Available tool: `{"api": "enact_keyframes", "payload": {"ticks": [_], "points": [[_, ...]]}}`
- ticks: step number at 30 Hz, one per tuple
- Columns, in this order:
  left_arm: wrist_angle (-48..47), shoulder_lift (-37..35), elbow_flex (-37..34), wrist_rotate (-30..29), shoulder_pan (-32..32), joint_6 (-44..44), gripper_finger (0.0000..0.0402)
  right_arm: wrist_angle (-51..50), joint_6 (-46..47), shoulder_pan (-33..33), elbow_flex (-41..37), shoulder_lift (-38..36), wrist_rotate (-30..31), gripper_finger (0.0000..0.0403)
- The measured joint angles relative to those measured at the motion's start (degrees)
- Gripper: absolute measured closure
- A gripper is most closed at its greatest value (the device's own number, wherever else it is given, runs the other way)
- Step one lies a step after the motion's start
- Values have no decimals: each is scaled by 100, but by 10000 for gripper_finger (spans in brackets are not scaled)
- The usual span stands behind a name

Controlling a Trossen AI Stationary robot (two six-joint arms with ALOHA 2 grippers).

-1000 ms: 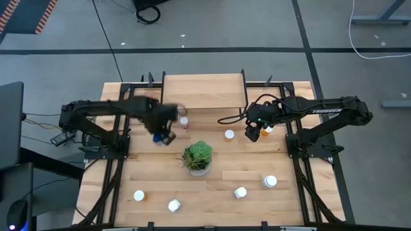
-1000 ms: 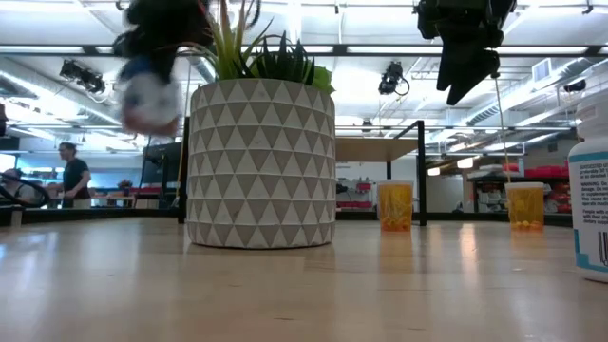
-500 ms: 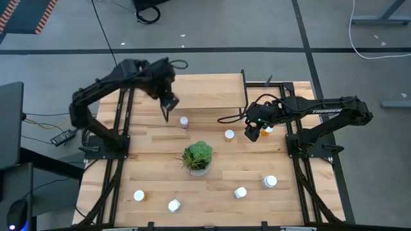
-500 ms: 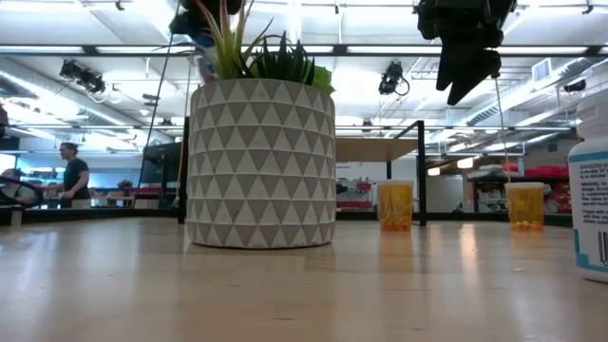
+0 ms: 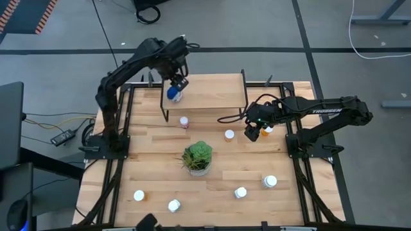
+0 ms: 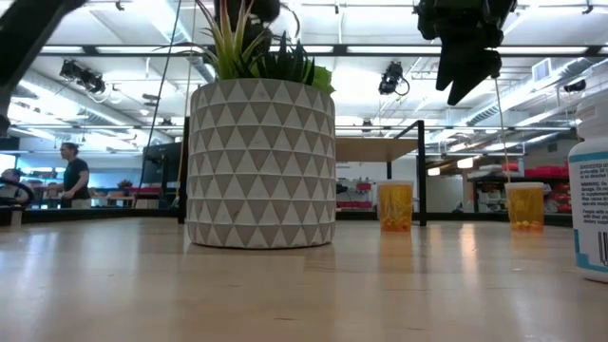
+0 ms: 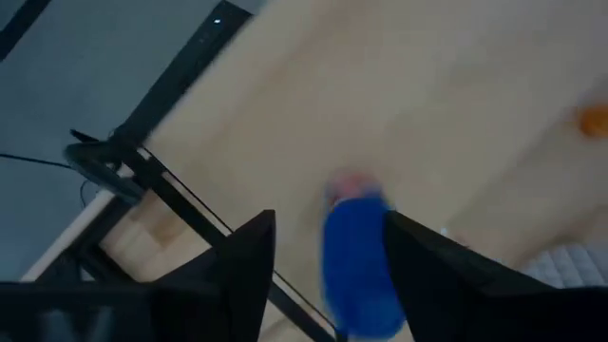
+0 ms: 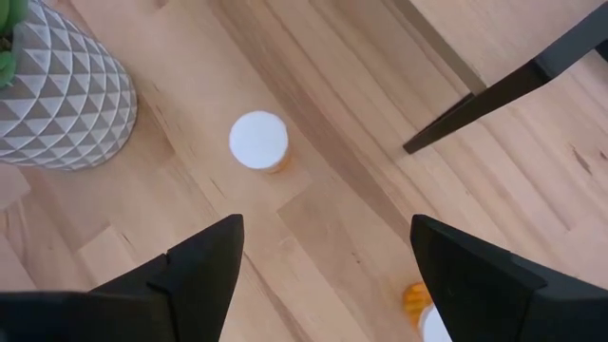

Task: Pick and place medicine bottles onto shelf by color
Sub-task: Put the blue pill bottle on the shelf

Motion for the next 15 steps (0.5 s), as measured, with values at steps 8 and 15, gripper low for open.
{"api": "enact_keyframes", "payload": {"ticks": [8,15], "points": [[25,146,130,-29,343,139,238,4,12,0,0,-2,7,93],[92,82,840,-132,355,79,219,7,-149,-3,0,-1,136,93]]}}
